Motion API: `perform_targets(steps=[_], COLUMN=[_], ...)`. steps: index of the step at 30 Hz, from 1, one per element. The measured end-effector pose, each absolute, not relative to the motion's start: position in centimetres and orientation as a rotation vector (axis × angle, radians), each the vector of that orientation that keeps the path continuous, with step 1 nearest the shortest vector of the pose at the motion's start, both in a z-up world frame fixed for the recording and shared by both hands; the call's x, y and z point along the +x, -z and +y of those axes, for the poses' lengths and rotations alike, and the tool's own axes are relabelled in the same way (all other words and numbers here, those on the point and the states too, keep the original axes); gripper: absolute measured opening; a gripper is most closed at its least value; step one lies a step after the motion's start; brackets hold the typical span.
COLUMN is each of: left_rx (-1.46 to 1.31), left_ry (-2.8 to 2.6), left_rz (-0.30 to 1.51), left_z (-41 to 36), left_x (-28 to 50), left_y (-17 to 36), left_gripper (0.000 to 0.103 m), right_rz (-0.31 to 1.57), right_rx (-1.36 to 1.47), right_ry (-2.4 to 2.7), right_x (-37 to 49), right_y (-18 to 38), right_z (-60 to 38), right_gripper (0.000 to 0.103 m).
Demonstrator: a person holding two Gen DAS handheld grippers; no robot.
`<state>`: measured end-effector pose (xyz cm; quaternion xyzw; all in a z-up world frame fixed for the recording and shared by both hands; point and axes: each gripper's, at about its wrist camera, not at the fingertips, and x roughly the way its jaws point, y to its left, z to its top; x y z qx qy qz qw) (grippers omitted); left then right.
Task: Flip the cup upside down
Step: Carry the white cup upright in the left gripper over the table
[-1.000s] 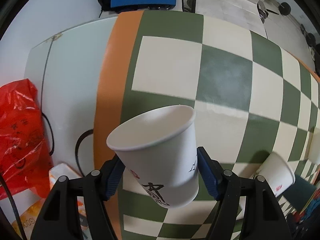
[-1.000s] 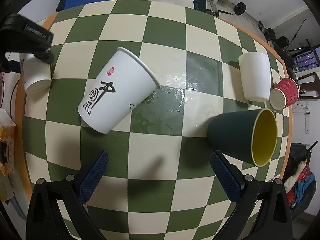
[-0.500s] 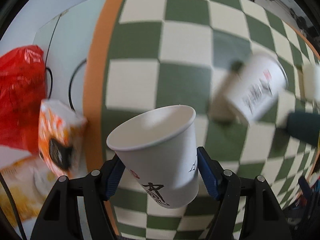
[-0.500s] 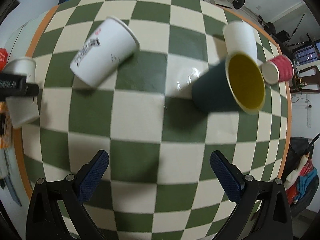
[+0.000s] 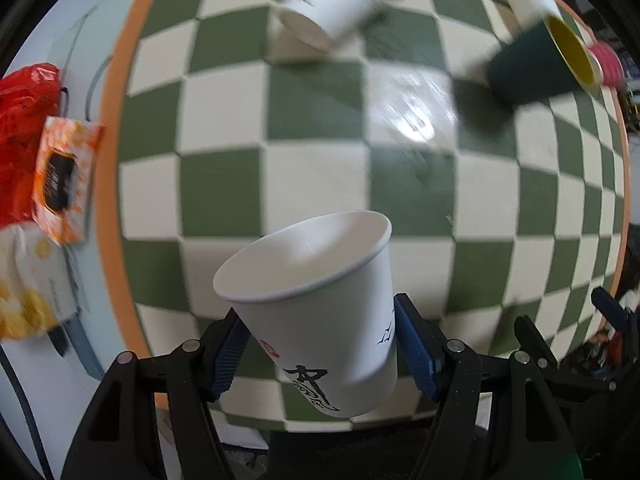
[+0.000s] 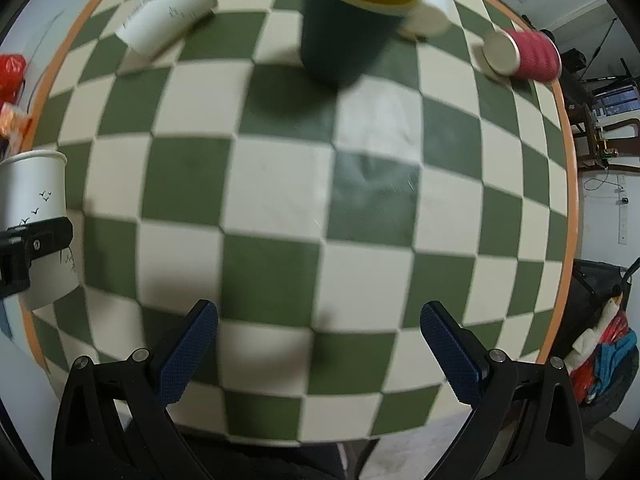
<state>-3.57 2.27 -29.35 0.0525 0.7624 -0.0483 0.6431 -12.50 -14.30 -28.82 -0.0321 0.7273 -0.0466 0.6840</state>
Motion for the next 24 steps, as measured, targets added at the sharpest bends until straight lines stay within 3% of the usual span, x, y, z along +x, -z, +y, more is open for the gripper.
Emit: perform_targets(steps=[9,24], left_rx=[0.152,0.265], left_ry=[0.173,0.205], left_rz=[1.816,1.83], left_z=[-2.4,-8.5], left_x=[-15.5,-23.1], left_y=[29.5,30.9], left_gripper=[0.068,0.068], right_rz=[1.678,1.718], right_rx=[-0.061,-0.052], right_ry=[0.107,0.127], right_x=[-17.8,-20.6], right_y=[30.1,32.4], right_z=[-19.3,-22.7], right_gripper=[0.103,0.103])
